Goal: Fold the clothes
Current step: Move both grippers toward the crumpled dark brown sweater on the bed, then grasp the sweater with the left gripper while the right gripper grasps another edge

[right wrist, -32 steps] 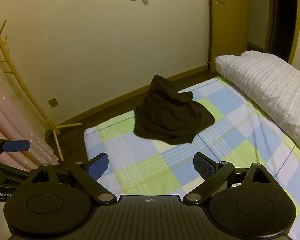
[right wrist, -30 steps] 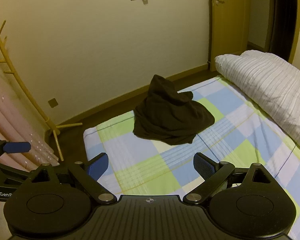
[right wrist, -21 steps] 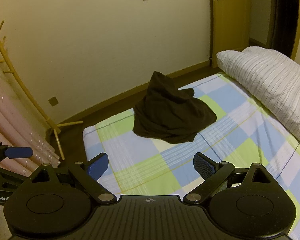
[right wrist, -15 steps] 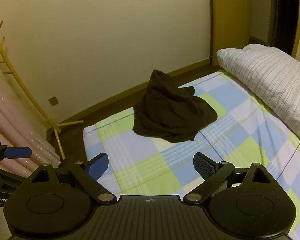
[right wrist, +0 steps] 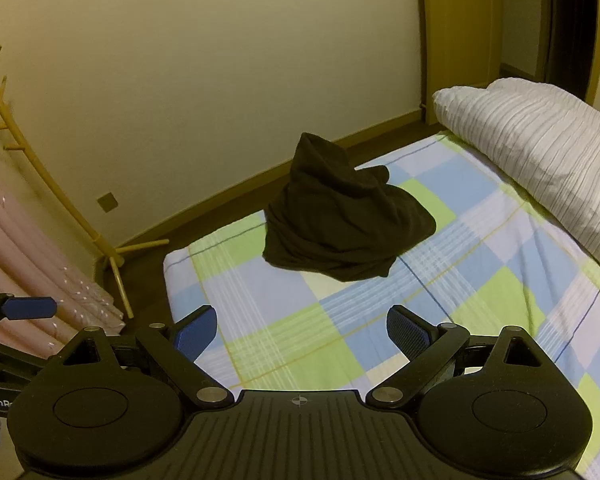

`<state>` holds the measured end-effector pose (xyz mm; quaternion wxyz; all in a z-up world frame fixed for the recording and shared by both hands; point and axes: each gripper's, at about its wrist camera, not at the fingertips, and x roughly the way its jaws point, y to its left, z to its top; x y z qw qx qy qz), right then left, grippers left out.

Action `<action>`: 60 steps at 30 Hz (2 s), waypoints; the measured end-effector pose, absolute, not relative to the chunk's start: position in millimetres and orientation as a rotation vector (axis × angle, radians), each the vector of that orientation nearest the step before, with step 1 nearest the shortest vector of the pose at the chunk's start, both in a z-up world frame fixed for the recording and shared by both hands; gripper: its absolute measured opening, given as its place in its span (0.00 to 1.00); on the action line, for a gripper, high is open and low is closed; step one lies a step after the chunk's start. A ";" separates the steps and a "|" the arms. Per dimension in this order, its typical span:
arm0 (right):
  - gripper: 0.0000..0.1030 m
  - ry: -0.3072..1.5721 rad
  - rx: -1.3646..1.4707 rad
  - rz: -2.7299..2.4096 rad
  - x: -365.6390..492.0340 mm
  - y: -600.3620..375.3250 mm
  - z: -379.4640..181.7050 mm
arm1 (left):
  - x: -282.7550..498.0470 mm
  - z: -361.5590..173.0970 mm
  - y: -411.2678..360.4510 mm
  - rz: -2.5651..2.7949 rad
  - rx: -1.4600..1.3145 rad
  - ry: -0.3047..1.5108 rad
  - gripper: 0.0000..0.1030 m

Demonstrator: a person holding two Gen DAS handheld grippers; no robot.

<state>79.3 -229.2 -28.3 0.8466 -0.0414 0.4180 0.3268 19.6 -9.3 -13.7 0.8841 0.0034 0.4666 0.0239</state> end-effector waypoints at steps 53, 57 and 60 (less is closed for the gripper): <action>0.91 0.846 -0.627 0.858 311.8 -102.3 -164.1 | 377.9 -157.4 55.8 -0.646 0.726 0.704 0.92; 0.91 0.824 -0.724 0.922 339.9 -77.0 -199.1 | 408.2 -182.9 54.6 -0.777 0.741 0.652 0.90; 0.89 0.825 -0.797 0.955 352.5 -65.8 -226.7 | 421.1 -200.2 55.0 -0.848 0.762 0.632 0.77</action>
